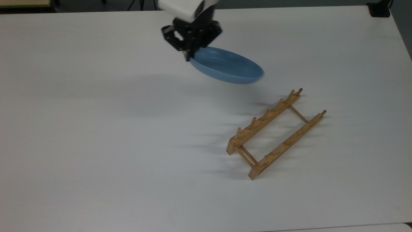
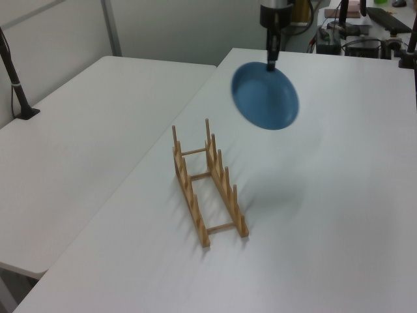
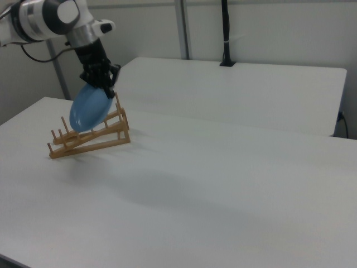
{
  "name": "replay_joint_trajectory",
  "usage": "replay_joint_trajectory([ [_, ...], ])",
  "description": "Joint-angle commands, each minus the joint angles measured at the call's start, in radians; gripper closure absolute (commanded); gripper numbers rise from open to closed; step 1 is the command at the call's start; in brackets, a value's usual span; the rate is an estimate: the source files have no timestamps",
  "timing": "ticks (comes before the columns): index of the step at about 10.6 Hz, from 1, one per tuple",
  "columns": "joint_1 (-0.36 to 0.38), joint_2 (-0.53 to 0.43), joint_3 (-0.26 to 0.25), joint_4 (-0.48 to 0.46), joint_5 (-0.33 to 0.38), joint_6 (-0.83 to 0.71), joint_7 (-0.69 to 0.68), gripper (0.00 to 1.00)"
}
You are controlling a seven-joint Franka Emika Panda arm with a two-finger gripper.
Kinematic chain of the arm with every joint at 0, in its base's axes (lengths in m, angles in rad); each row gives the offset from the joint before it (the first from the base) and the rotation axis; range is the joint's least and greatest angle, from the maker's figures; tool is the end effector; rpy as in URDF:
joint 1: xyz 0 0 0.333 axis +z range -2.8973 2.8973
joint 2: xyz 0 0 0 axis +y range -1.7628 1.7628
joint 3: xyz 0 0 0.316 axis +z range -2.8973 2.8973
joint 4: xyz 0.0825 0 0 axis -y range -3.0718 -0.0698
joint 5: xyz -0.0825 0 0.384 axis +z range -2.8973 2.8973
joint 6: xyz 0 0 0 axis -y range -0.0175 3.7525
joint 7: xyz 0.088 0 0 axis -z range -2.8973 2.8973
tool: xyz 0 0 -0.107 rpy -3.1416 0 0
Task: Place plate in plate rack
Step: 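Lift the plate by its rim and tilt it upright, then carry the upright plate over the wooden rack between the pegs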
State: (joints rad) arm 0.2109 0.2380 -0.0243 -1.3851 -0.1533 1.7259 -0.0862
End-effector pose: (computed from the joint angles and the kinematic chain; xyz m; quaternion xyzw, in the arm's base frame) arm 0.6322 0.1070 0.5867 0.9851 0.1437 0.0552 0.0763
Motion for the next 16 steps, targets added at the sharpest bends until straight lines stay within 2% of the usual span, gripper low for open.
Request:
replay_joint_trajectory([
  [1, 0.097, 0.0, -0.011, 0.011, -0.041, 0.148, 0.276, 1.0],
  [4, 0.183, 0.018, -0.009, -0.002, -0.3, 0.302, 0.63, 1.0],
  [6, 0.244, 0.056, -0.008, -0.002, -0.499, 0.308, 0.831, 1.0],
  [7, 0.26, 0.076, -0.008, -0.002, -0.57, 0.308, 0.9, 1.0],
  [8, 0.277, 0.095, -0.008, -0.003, -0.609, 0.308, 0.931, 1.0],
  [13, 0.334, 0.136, -0.008, -0.018, -0.707, 0.308, 1.036, 1.0],
  [16, 0.36, 0.136, -0.009, -0.046, -0.719, 0.275, 1.066, 1.0],
])
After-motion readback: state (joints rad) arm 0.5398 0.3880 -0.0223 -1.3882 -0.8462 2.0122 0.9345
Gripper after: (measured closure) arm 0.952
